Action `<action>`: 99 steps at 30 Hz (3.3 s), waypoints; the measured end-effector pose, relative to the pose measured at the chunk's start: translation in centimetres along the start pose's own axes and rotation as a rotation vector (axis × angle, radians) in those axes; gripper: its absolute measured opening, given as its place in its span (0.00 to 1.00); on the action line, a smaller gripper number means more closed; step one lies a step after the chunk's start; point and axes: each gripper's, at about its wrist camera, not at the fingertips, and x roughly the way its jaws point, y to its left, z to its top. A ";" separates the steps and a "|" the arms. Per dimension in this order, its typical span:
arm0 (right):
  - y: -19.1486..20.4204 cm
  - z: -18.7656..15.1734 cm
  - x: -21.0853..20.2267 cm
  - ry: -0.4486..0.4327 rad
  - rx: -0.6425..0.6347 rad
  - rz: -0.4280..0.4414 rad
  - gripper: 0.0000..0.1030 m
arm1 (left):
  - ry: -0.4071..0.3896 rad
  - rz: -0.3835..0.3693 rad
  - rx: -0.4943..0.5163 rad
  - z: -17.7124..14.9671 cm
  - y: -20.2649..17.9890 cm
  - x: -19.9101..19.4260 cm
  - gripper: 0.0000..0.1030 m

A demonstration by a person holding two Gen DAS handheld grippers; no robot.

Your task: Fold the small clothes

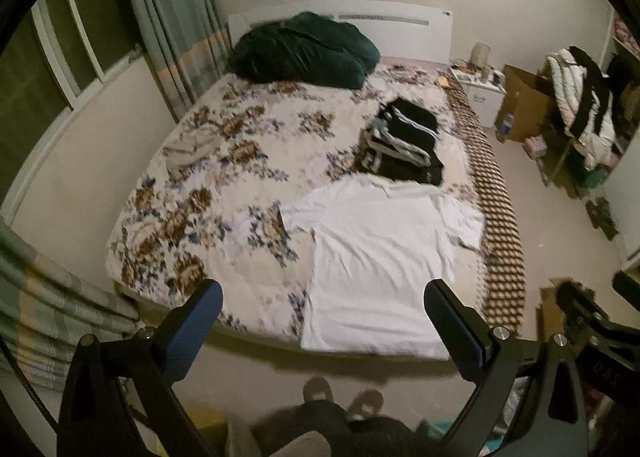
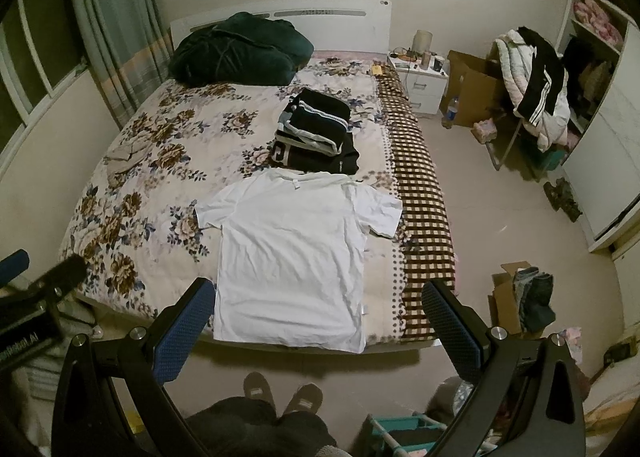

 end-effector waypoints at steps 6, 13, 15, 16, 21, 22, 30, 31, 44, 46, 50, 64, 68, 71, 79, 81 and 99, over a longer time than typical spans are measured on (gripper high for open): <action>-3.7 1.9 8.7 0.031 0.128 0.013 1.00 | 0.004 0.055 -0.003 2.7 -0.8 10.3 1.00; -9.4 5.0 26.0 0.125 0.361 0.024 1.00 | 0.135 0.044 0.074 6.6 -4.9 25.6 1.00; -11.3 5.2 32.2 0.157 0.452 0.009 1.00 | 0.179 0.006 0.088 7.3 -6.4 31.1 1.00; -12.2 5.0 34.8 0.161 0.495 0.019 1.00 | 0.202 0.006 0.092 7.4 -7.1 33.7 1.00; -17.7 2.6 50.8 0.201 0.759 0.006 1.00 | 0.300 -0.011 0.117 6.3 -10.8 46.8 1.00; -18.8 1.7 53.4 0.202 0.808 0.004 1.00 | 0.316 0.000 0.134 5.7 -11.7 49.8 1.00; -26.1 -5.9 72.1 0.119 1.217 0.095 1.00 | 0.415 0.042 0.204 1.9 -15.7 62.6 1.00; -26.3 -6.3 72.9 0.109 1.248 0.103 0.99 | 0.420 0.048 0.205 1.7 -16.0 63.5 1.00; -26.9 -2.1 78.0 -0.101 1.322 0.026 0.09 | 0.450 0.024 0.116 1.5 -17.2 65.9 1.00; -26.3 0.0 77.6 -0.111 1.252 -0.005 0.08 | 0.445 0.023 0.091 1.8 -16.5 65.6 1.00; -23.6 6.7 77.0 -0.114 0.992 -0.066 0.08 | 0.421 0.029 0.039 2.5 -14.6 64.9 1.00; -0.2 9.7 81.9 0.006 -0.038 -0.021 0.08 | 0.438 0.123 -0.112 1.2 -4.6 66.2 1.00; 1.4 8.4 82.4 0.036 -0.105 -0.001 0.08 | 0.449 0.122 -0.145 1.0 -3.7 66.3 1.00; 2.9 7.4 81.1 0.043 -0.172 0.035 0.08 | 0.438 0.115 -0.158 1.3 -3.4 65.8 1.00; 5.9 4.0 78.8 0.130 -0.351 0.172 0.13 | 0.389 0.067 -0.158 3.9 -2.3 65.2 1.00; 5.1 3.6 78.4 0.176 -0.303 0.225 0.35 | 0.380 0.016 -0.152 4.7 -3.1 65.1 1.00; -11.6 3.1 77.2 0.227 0.439 0.024 0.71 | 0.370 -0.229 0.155 7.8 -19.6 71.0 0.14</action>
